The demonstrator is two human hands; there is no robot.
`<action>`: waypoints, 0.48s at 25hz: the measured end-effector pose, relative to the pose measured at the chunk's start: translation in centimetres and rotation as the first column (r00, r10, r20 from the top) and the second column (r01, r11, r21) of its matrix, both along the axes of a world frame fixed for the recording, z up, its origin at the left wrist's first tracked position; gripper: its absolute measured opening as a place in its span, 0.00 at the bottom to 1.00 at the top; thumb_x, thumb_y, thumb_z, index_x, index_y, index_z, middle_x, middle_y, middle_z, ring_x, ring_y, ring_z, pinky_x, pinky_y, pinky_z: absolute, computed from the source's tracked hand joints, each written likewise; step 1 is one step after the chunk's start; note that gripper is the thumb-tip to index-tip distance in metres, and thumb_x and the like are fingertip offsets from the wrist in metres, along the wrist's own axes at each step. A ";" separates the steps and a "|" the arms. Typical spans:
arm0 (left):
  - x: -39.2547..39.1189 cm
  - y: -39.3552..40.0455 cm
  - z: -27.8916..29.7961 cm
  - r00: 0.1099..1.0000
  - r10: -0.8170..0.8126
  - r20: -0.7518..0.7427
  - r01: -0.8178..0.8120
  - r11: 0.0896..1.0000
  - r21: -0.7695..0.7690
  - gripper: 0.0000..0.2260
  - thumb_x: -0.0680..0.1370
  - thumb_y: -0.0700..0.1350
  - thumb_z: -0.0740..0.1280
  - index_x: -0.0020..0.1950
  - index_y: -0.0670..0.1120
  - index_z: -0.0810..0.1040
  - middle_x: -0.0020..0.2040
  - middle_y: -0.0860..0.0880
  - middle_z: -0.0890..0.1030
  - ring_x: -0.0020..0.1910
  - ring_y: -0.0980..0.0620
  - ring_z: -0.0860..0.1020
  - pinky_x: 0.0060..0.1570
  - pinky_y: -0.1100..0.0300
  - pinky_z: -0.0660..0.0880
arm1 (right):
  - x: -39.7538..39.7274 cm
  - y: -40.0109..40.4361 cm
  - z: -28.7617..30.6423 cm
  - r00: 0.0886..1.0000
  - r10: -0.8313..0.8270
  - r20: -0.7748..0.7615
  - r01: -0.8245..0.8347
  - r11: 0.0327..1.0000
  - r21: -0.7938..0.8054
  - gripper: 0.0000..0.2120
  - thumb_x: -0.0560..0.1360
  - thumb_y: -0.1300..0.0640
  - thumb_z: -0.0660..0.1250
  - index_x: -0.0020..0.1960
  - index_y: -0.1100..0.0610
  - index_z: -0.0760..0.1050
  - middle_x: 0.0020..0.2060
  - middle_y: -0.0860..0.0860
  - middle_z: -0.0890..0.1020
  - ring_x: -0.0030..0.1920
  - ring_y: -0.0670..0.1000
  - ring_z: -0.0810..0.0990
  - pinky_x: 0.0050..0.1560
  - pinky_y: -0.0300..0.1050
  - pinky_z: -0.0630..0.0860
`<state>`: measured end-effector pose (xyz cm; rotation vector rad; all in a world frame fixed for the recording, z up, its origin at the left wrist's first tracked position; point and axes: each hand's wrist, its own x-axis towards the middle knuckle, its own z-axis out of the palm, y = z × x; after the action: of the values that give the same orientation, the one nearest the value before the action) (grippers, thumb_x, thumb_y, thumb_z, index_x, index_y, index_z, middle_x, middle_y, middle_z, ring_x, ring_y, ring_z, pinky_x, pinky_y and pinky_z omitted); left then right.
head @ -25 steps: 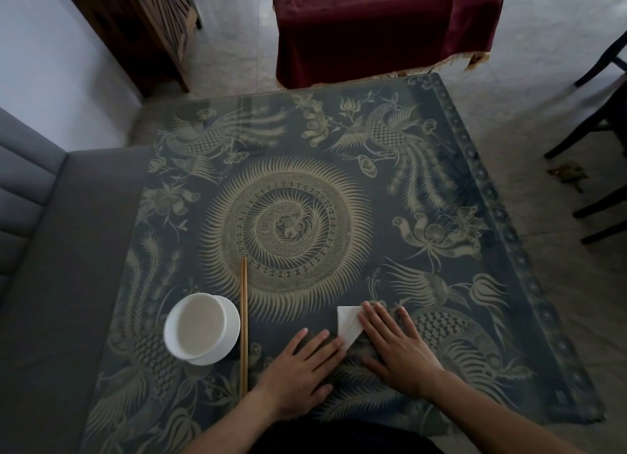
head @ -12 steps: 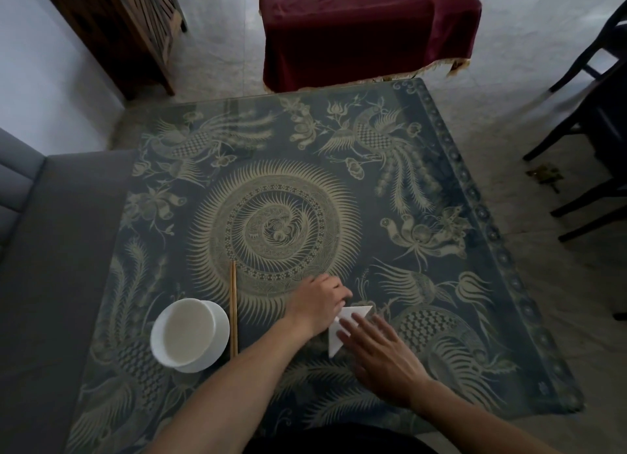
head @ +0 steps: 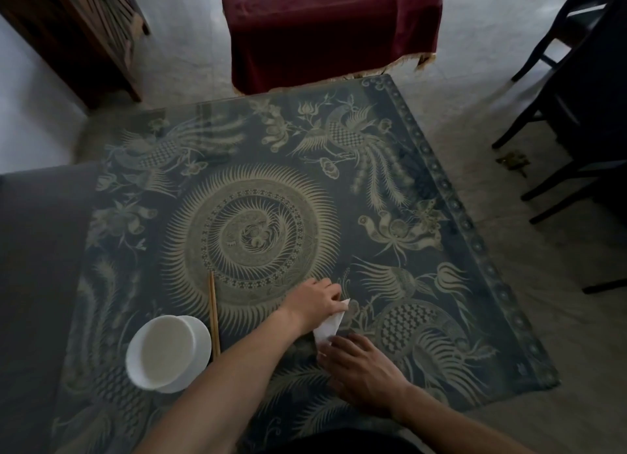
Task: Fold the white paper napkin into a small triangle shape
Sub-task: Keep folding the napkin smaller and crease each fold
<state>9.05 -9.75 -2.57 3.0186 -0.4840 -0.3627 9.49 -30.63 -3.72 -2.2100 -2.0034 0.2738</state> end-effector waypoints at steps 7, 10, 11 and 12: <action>-5.3 3.2 -0.5 0.851 0.525 -0.023 -0.519 0.833 -0.195 0.16 0.80 0.51 0.66 0.67 0.54 0.75 0.58 0.50 0.74 0.58 0.50 0.72 0.56 0.55 0.72 | 2.4 0.8 -0.7 0.992 -0.053 -0.114 0.071 0.984 0.165 0.12 0.78 0.51 0.65 0.60 0.51 0.78 0.54 0.47 0.83 0.60 0.52 0.78 0.59 0.50 0.74; -6.6 3.0 -0.8 0.805 0.592 -0.043 -0.588 0.784 -0.201 0.16 0.79 0.52 0.67 0.66 0.53 0.76 0.59 0.50 0.74 0.59 0.50 0.72 0.55 0.56 0.72 | 2.7 2.2 -0.9 0.993 -0.017 -0.120 0.038 0.985 0.167 0.12 0.76 0.52 0.65 0.59 0.52 0.78 0.49 0.48 0.82 0.54 0.51 0.80 0.54 0.49 0.75; -6.7 2.9 -0.8 0.793 0.608 -0.047 -0.604 0.772 -0.199 0.16 0.78 0.52 0.67 0.66 0.53 0.76 0.59 0.51 0.74 0.59 0.50 0.72 0.54 0.56 0.72 | 2.8 2.4 -0.8 0.993 -0.012 -0.120 0.032 0.986 0.165 0.13 0.76 0.52 0.66 0.59 0.52 0.78 0.49 0.48 0.82 0.52 0.52 0.80 0.54 0.49 0.74; -6.6 2.8 -0.9 0.776 0.628 -0.051 -0.624 0.753 -0.208 0.17 0.78 0.52 0.68 0.66 0.53 0.75 0.59 0.51 0.74 0.59 0.50 0.72 0.54 0.57 0.72 | 2.9 2.6 -0.8 0.993 -0.012 -0.118 0.031 0.986 0.164 0.13 0.75 0.53 0.66 0.59 0.52 0.78 0.50 0.49 0.82 0.53 0.52 0.79 0.54 0.49 0.74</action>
<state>2.46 -6.91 -3.43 2.7473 0.4757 -0.2050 12.38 -28.06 -4.55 -2.0635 -1.8687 0.2197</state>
